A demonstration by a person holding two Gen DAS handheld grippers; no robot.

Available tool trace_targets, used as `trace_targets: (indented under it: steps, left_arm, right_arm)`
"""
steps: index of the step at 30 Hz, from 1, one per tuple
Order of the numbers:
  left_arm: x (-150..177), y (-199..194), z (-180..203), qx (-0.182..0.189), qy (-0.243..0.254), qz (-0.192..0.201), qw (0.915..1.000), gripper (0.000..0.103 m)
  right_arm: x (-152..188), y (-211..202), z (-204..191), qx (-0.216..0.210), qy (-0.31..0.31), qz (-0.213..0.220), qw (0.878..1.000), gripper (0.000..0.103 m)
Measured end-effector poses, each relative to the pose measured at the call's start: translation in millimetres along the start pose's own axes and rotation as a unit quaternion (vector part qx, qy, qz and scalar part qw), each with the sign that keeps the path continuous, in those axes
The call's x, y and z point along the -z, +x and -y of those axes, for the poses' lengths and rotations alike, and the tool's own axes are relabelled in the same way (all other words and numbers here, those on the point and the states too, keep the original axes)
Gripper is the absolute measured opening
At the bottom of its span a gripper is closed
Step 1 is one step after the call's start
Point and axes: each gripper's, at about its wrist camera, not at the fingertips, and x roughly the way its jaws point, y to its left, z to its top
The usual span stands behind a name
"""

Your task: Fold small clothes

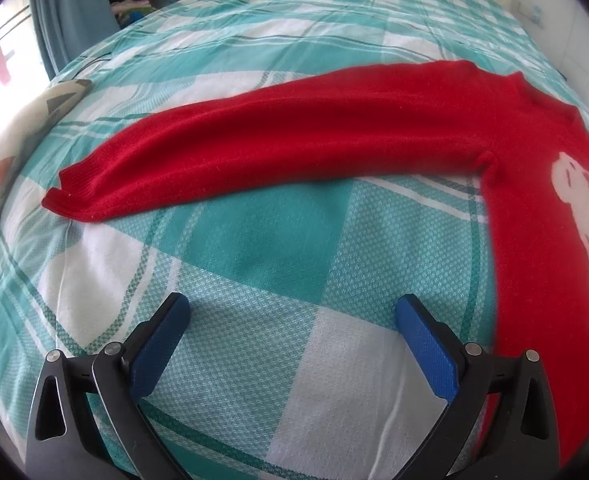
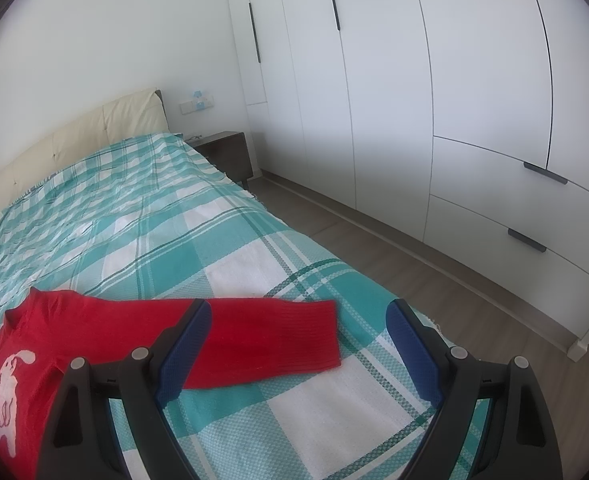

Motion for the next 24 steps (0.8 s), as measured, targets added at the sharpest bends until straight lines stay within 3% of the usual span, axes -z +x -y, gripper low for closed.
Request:
trace_targets:
  steps: [4, 10, 13, 15, 17, 21, 22, 24]
  left_arm:
    - [2, 2, 3, -0.007, 0.007, 0.006, 0.9999, 0.103]
    - [-2, -8, 4, 0.005, 0.02, 0.014, 0.9997, 0.102]
    - [-4, -39, 2, 0.048, 0.015, 0.083, 0.9953, 0.102]
    - [-5, -57, 2, 0.059, 0.018, 0.13, 0.9896, 0.102]
    - [-5, -66, 2, 0.052, 0.021, 0.155, 0.9863, 0.102]
    - [-8, -58, -3, 0.059, 0.004, 0.138, 0.9887, 0.102]
    - [-9, -56, -5, 0.062, -0.002, 0.131, 0.9894, 0.102]
    - [-9, -54, -6, 0.061, -0.009, 0.127, 0.99, 0.102]
  right_arm:
    - [0, -1, -2, -0.008, -0.005, 0.001, 1.0, 0.088]
    - [-4, -12, 14, -0.073, 0.045, 0.03, 0.996, 0.088]
    - [-1, -4, 22, -0.124, 0.076, 0.0, 0.989, 0.088]
    - [5, 4, 31, -0.173, 0.119, -0.033, 0.977, 0.088]
    - [17, 14, 43, -0.218, 0.184, -0.073, 0.956, 0.088]
    - [43, 44, 62, -0.245, 0.307, -0.146, 0.908, 0.088]
    - [46, 51, 63, -0.241, 0.32, -0.154, 0.903, 0.086]
    - [46, 66, 60, -0.222, 0.315, -0.165, 0.908, 0.08]
